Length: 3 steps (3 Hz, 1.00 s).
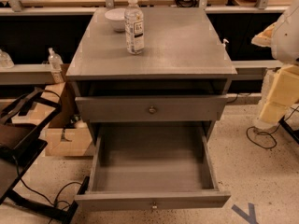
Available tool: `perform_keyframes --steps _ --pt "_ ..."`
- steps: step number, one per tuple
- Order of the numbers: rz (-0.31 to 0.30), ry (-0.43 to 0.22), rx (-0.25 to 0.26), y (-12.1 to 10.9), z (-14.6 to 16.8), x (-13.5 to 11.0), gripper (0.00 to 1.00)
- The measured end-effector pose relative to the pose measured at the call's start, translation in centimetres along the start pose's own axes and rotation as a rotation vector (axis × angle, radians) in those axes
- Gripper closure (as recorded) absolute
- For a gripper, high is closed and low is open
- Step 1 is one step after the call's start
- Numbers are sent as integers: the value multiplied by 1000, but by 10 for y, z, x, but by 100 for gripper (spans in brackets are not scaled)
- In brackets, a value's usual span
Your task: Close middle drawer
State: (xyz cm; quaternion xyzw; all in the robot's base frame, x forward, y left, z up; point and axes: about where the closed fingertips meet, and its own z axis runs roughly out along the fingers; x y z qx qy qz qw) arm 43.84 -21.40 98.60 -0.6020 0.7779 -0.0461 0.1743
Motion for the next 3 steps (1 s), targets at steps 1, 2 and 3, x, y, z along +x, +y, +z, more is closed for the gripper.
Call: perform_keyframes --steps 1,2,3 --pt "0 0 0 0 0 0 0" --pt "1 -4 -13 3 17 3 0" --pt "-26 -64 -37 23 55 13 0"
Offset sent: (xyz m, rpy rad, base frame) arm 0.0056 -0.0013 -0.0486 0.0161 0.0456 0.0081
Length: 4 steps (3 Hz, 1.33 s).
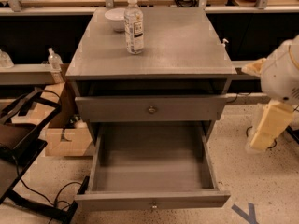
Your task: Close middle drawer
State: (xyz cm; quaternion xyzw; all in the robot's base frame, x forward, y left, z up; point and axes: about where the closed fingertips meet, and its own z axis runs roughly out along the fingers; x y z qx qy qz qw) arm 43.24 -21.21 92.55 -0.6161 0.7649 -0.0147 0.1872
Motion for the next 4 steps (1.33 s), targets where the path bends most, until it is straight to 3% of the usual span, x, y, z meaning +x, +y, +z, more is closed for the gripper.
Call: perform_keyframes --steps 1,2,3,4 --pt "19 -93 -16 29 51 18 0" --pt "119 -221 -57 75 119 44 0" --pt "307 -360 -96 132 190 76 0" --pt "302 -356 -94 129 186 74 0"
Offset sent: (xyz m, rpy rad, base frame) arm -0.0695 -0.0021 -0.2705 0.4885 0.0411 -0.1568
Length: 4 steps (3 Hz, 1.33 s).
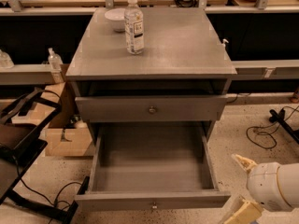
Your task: Close middle drawer
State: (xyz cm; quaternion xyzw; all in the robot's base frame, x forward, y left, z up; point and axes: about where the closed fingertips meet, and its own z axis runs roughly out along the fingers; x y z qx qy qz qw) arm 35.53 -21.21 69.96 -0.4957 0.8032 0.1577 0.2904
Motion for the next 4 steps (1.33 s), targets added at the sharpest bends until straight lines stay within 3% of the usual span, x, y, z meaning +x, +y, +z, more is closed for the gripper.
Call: perform_keyframes --steps 1,2,4 --pt "-1 0 0 0 0 0 0" --pt "53 -35 -30 11 34 26 16" --pt "218 -166 -47 23 143 125 62"
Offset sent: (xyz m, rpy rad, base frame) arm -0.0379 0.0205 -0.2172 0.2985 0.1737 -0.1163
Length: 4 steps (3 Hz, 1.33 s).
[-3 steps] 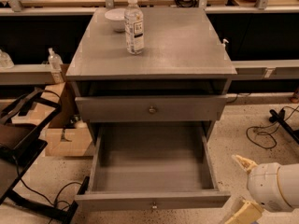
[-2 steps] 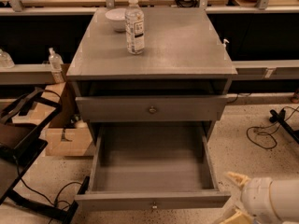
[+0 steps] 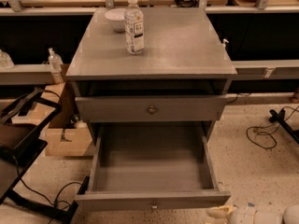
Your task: Close middle drawer
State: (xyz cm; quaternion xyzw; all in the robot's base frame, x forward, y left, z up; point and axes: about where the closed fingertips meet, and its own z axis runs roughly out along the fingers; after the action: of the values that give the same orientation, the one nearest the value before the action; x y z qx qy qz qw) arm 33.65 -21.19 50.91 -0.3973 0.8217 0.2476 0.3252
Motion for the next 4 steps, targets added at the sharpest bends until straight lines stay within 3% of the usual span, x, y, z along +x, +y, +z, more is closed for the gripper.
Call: perform_keyframes --steps 1,2,3,4 --pt "88 -34 -56 -3 48 45 85" --pt "147 -73 -128 -8 98 76 100" --pt "115 -64 -173 -18 138 74 100" --pt "113 -69 -178 -21 140 71 100"
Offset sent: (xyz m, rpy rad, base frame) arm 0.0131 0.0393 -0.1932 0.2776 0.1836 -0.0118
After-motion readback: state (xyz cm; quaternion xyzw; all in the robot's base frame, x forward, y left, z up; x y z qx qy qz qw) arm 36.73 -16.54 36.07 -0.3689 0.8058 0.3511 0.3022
